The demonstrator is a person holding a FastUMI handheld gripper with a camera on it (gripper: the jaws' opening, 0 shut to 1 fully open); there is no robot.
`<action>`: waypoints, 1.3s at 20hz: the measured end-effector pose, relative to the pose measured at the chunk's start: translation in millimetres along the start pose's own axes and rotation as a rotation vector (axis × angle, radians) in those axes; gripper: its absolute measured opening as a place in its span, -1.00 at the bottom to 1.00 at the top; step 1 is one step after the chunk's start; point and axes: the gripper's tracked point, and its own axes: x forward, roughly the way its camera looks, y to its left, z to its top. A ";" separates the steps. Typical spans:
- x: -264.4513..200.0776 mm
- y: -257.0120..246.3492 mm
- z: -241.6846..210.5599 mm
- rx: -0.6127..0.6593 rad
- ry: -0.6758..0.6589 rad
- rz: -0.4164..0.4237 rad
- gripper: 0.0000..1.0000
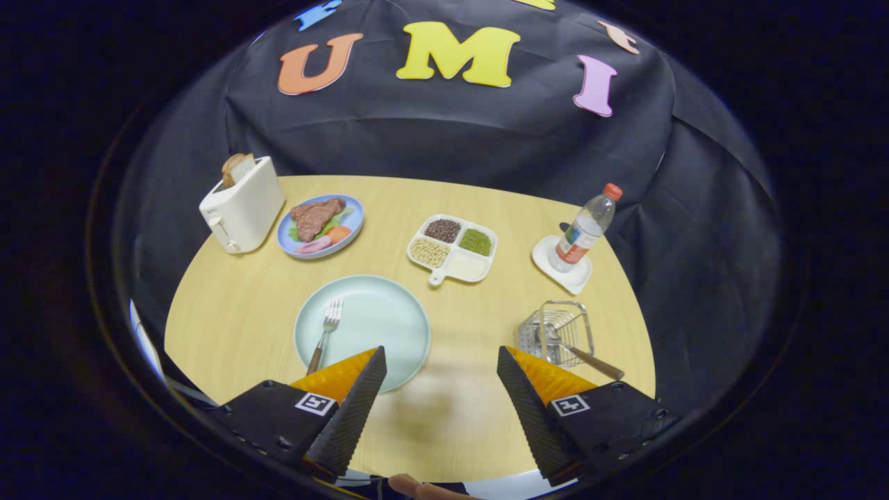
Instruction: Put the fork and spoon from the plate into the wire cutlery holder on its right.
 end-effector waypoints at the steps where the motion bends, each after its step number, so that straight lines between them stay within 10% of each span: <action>1: 2.9 8.4 -3.2 -0.003 0.007 0.005 0.92; 26: 31.8 143.5 -82.6 0.122 0.243 0.033 0.93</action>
